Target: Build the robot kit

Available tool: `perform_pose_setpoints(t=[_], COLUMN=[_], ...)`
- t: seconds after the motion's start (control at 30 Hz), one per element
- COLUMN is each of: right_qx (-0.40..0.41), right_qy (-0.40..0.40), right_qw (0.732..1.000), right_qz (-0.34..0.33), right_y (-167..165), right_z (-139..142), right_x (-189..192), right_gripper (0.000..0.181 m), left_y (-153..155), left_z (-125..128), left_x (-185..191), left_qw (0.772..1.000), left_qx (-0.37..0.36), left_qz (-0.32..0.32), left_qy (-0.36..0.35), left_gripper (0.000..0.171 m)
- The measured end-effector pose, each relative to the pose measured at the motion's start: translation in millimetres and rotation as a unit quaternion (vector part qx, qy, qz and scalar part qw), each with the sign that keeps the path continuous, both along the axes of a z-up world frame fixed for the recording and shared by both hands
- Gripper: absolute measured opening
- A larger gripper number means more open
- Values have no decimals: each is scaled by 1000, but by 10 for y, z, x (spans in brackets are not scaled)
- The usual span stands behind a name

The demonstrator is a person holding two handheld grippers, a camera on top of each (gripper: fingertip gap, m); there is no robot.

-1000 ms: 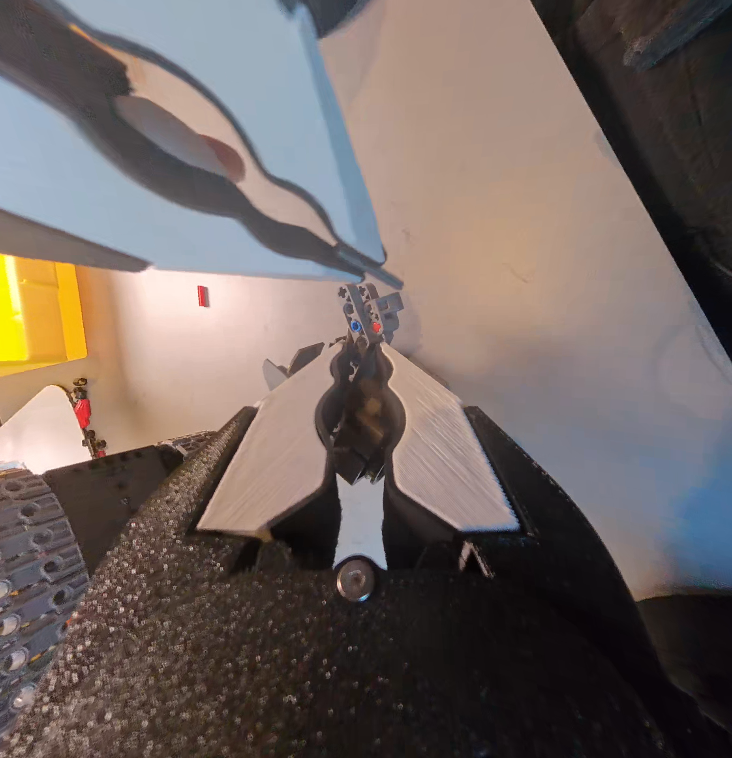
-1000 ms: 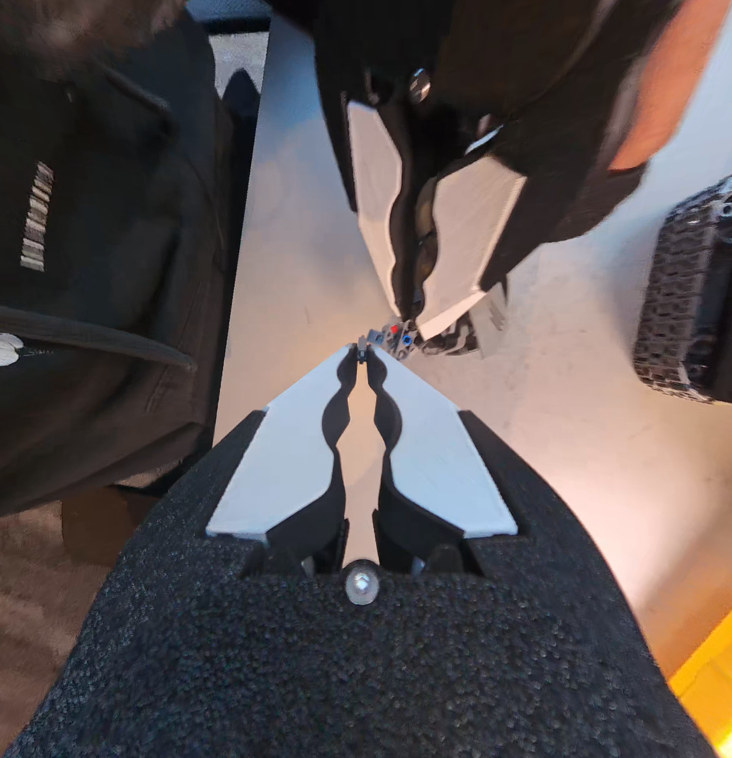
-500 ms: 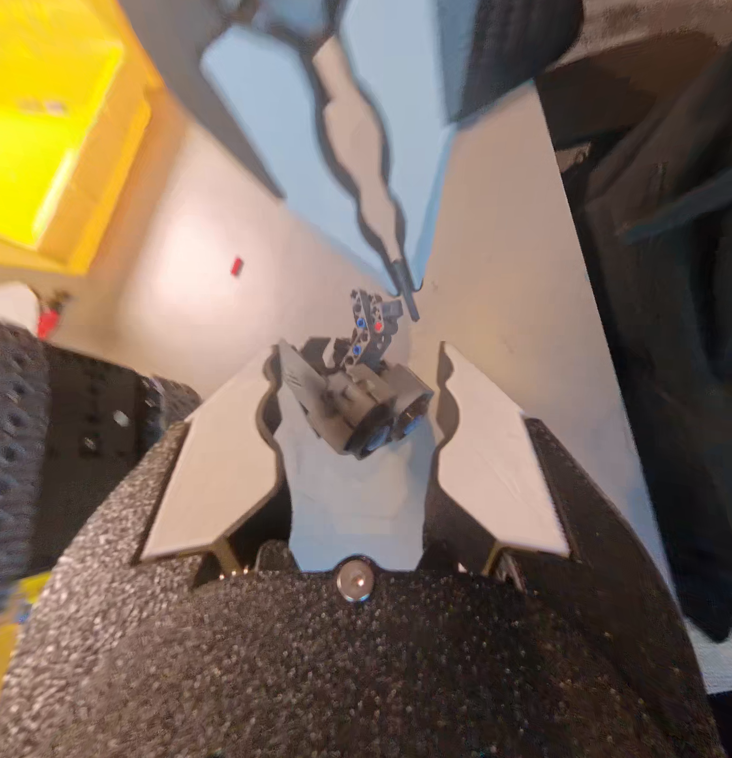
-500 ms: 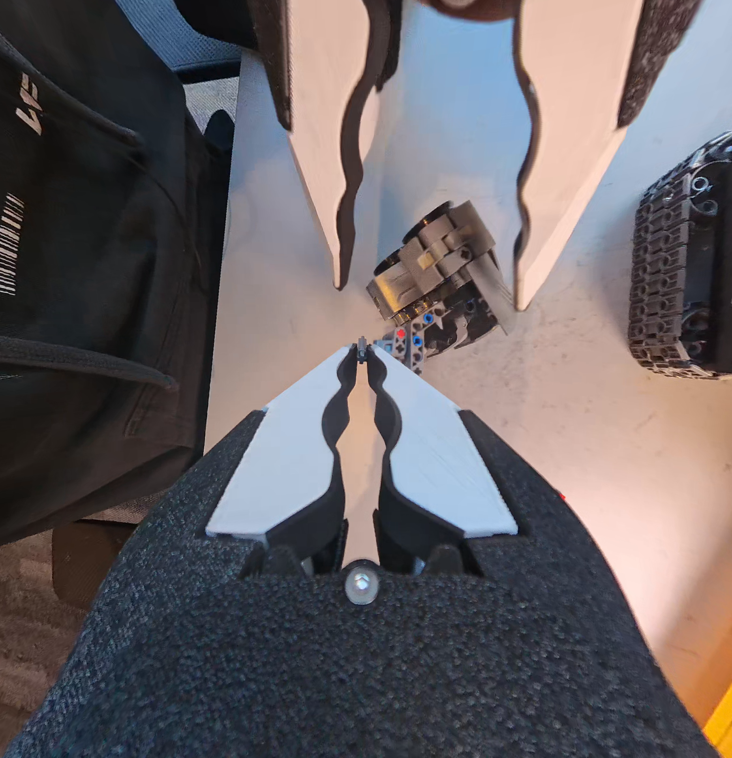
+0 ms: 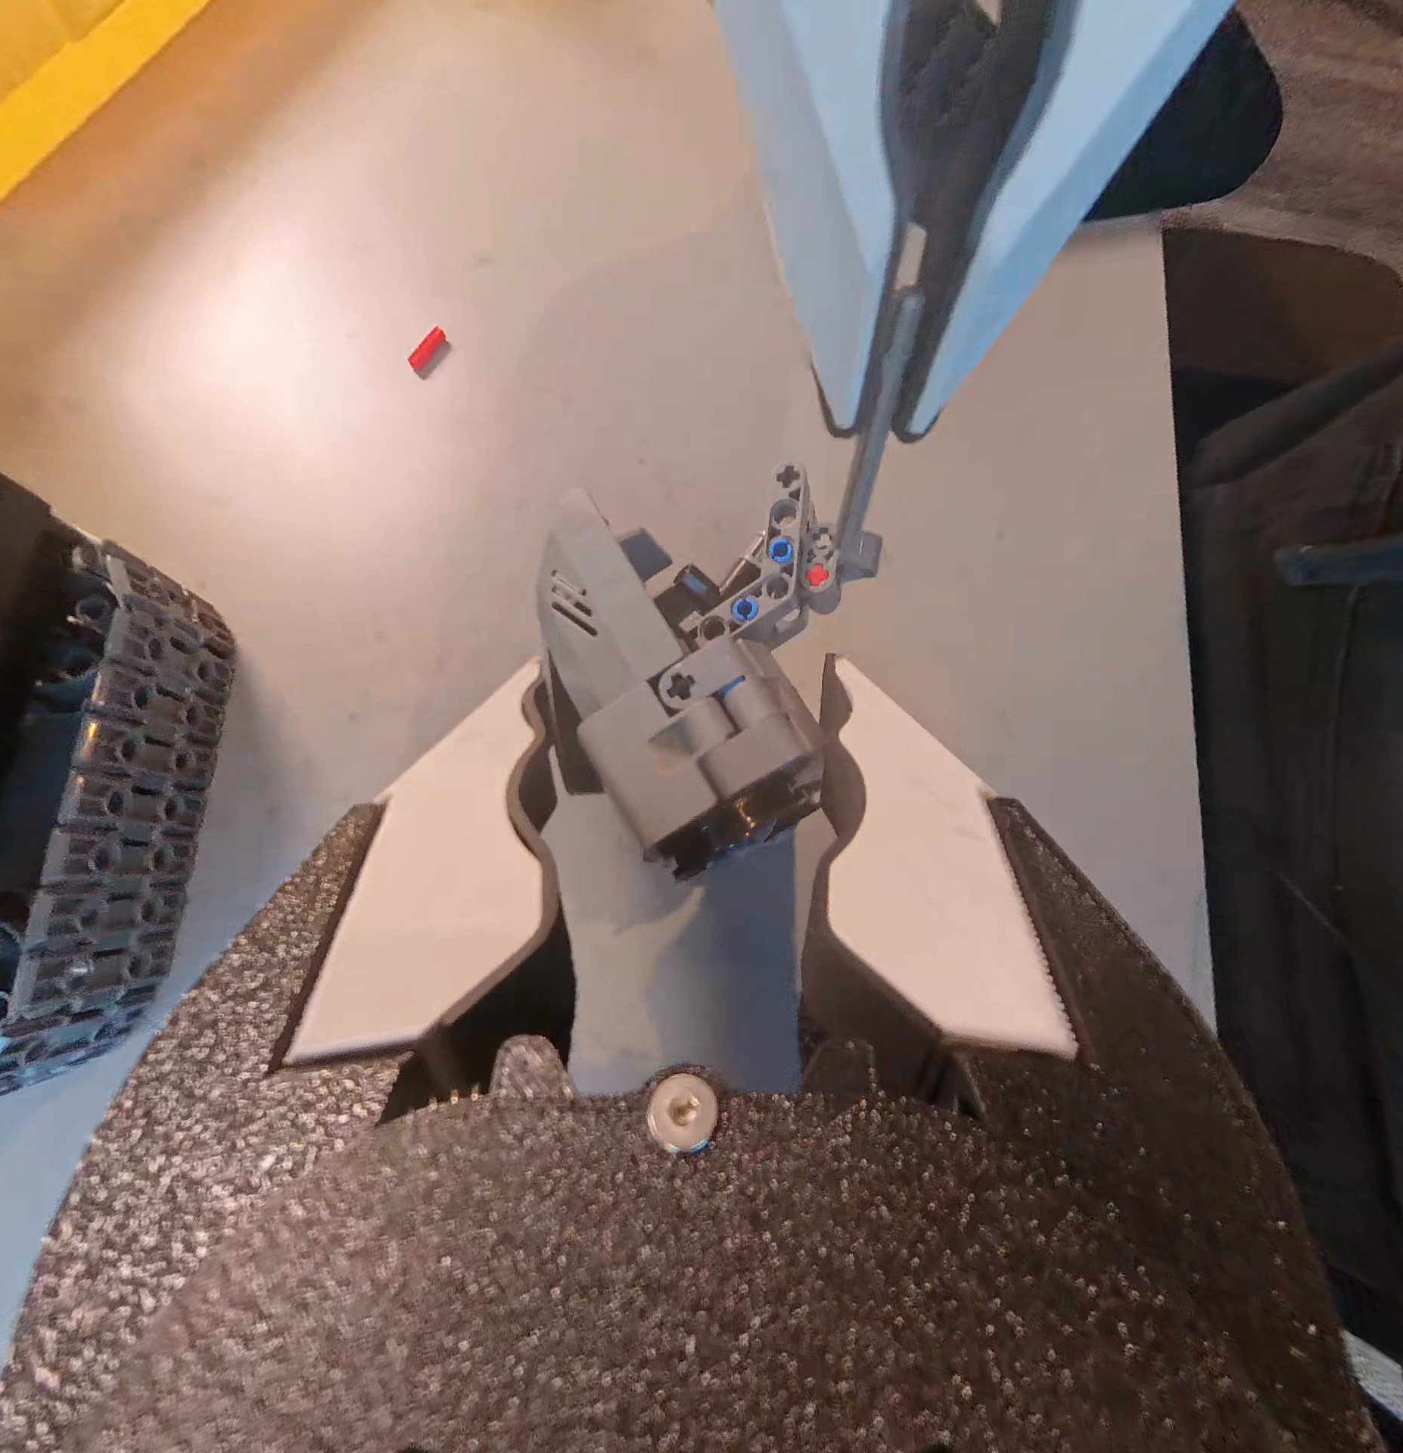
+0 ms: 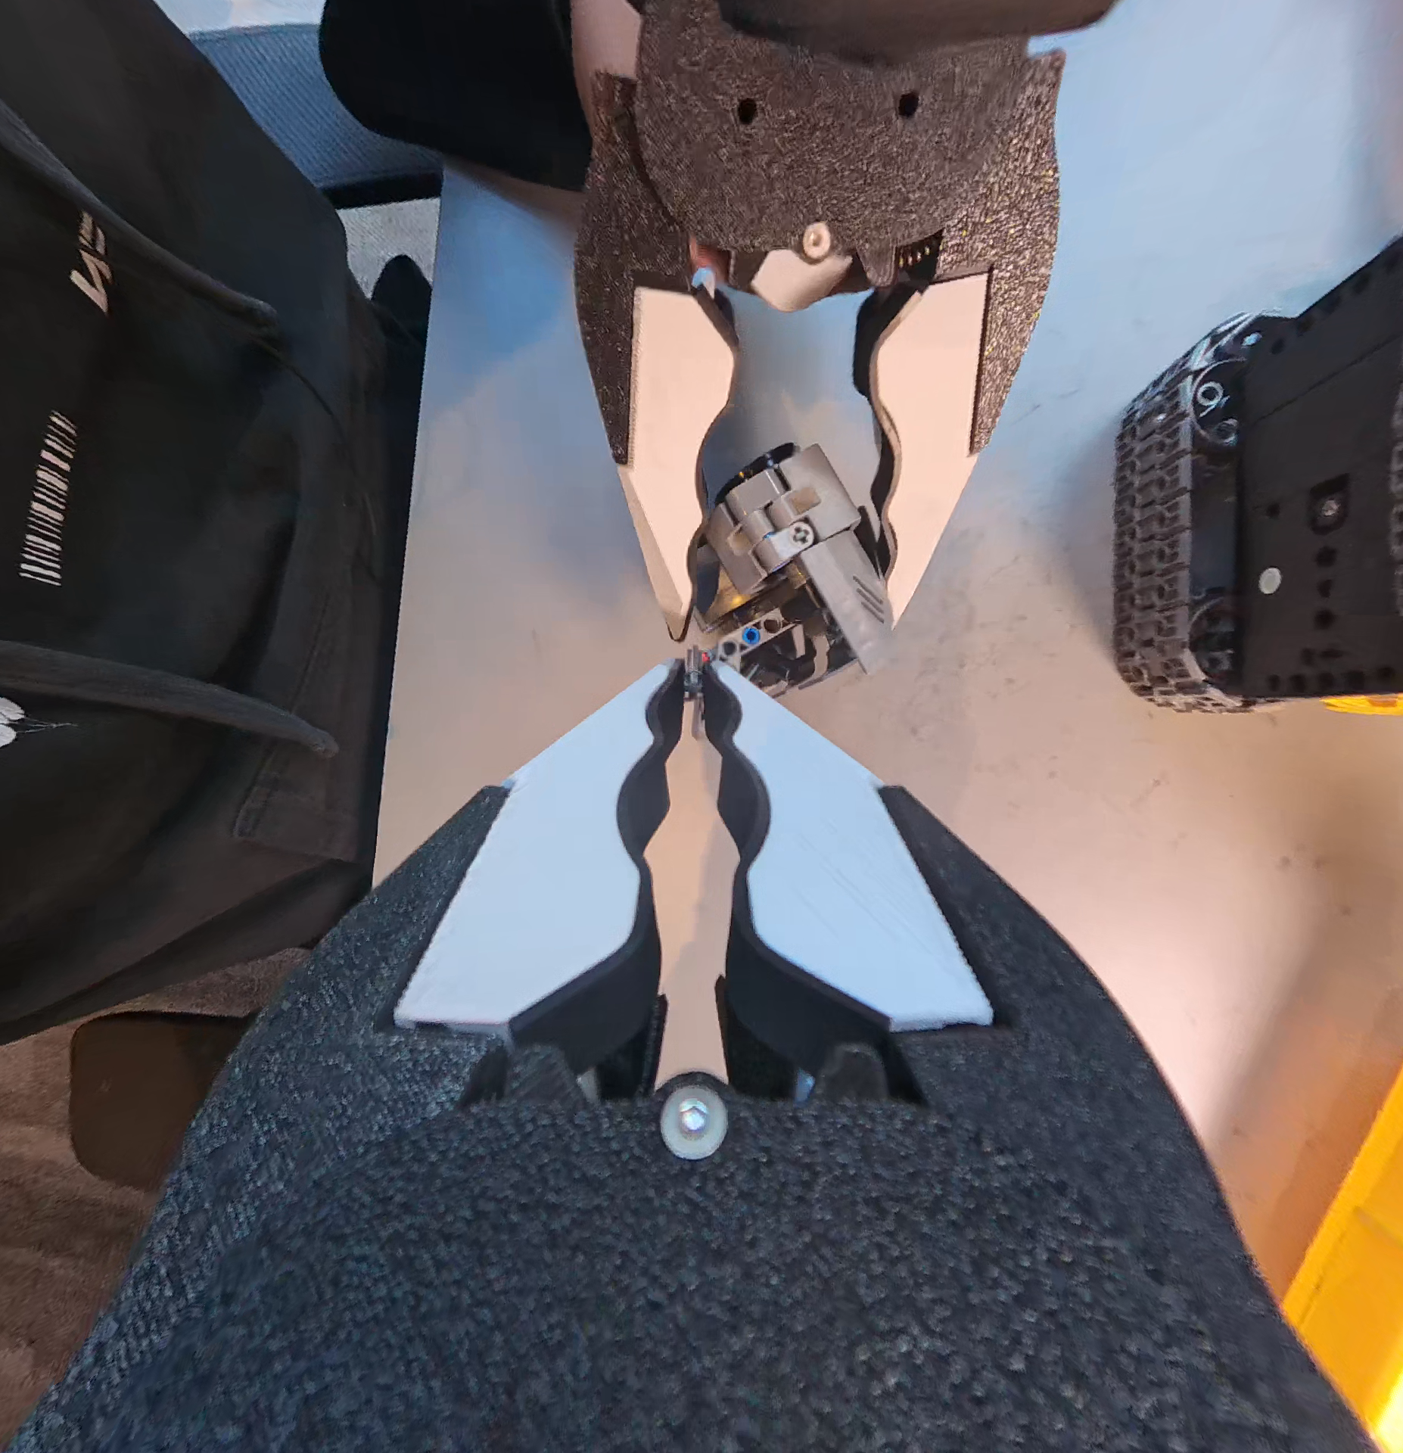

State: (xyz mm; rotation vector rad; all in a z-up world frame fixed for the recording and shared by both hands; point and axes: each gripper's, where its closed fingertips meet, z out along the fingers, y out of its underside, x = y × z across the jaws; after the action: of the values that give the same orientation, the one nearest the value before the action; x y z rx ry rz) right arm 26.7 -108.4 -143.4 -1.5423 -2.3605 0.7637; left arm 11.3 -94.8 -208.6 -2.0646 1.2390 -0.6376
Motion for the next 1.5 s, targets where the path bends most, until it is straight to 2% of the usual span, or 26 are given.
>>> perform_pose_setpoints(t=[0.17,0.3,0.4,0.63,0.73,0.9,1.0,1.1,1.2,1.3,1.43,1.5], right_qx=[2,34,15,23,25,13,-13,-25,-44,-68,-70,-72], right_qy=[-30,-57,-55,-8,29,92,129,150,173,198,228,248], right_qw=[1000,998,998,1000,999,995,990,985,980,973,966,961], right_qz=[9,23,20,-4,-18,-38,-60,-79,-91,-94,-95,-101], right_y=[-41,-37,-99,-39,-24,-36,-36,-3,10,22,122,188], right_z=[-152,-311,-366,-329,-288,-227,-207,-257,-261,-231,-189,-123], right_x=[32,88,93,120,133,173,162,160,175,191,163,127], right_gripper=[4,4,4,4,4,4,4,4,4,4,4,4], left_y=[-22,-20,-20,50,42,23,57,102,-6,-174,-317,-239], left_z=[-6,-55,-107,-116,-118,-93,33,148,287,275,273,252], left_x=[19,33,63,35,15,-38,-75,-253,-431,-519,-268,-206], left_qw=[1000,999,999,994,993,995,993,996,998,996,960,957], left_qx=[22,34,41,98,99,72,78,70,58,-3,-140,-123], left_qz=[-10,-8,-7,-14,-31,-73,-86,-59,-16,61,132,147], left_qy=[9,14,16,40,46,21,-12,-18,-34,-65,-203,-216], left_gripper=[66,69,71,70,70,69,67,70,68,50,48,48])
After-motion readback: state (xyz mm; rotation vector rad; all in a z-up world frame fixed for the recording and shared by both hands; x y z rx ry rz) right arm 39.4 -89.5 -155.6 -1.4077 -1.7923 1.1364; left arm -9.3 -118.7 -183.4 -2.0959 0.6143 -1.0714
